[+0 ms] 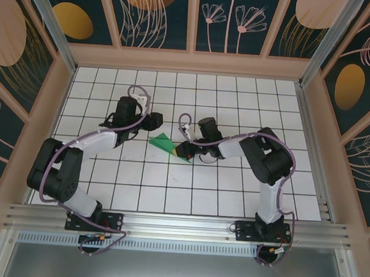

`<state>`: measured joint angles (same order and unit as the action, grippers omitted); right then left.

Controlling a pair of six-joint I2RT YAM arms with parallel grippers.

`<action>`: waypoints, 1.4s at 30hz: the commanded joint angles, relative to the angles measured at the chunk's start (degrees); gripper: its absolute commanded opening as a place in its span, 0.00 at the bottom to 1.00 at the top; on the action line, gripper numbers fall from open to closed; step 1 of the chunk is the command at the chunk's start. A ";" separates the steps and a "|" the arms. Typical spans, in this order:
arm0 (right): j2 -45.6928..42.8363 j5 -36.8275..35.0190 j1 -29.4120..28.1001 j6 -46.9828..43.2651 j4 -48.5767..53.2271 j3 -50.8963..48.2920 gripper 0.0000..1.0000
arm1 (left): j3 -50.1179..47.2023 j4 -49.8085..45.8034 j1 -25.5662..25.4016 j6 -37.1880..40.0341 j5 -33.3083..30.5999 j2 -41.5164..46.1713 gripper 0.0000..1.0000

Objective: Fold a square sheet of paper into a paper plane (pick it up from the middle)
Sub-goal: Fold the wing for the fifth time at the center of the table.

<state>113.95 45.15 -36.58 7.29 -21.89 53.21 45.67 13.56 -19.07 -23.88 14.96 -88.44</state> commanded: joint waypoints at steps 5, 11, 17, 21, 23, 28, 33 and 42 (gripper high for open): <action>2.74 2.35 -1.04 5.37 -1.11 2.59 0.06 | -6.57 6.47 0.17 -16.42 0.31 5.69 0.57; 3.72 2.05 -0.86 9.81 -1.72 2.42 0.06 | -11.46 8.88 -0.90 -19.72 3.73 8.36 0.53; 5.05 3.37 -0.47 13.42 -1.66 3.40 0.06 | -14.73 12.45 -3.61 -21.62 5.08 6.78 0.44; 5.19 4.29 0.34 16.54 -2.44 3.41 0.05 | -15.08 15.01 -5.64 -22.12 5.52 4.15 0.39; 5.06 4.81 0.66 17.78 -2.97 3.15 0.04 | -15.38 16.47 -6.10 -22.51 5.37 3.23 0.37; 5.46 4.44 0.81 19.83 -1.92 3.66 0.01 | -15.70 19.25 -6.89 -24.75 5.20 0.78 0.30; 6.78 3.57 1.36 22.33 0.21 4.47 0.00 | -16.01 20.01 -7.21 -25.94 4.54 -0.16 0.27; 7.98 3.24 2.24 24.73 2.88 5.53 0.00 | -16.12 21.83 -7.73 -26.44 6.00 -2.79 0.23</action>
<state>119.55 49.89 -35.18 30.70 -22.28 58.00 30.11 32.64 -26.28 -49.52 19.64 -90.00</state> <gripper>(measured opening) 0.063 0.239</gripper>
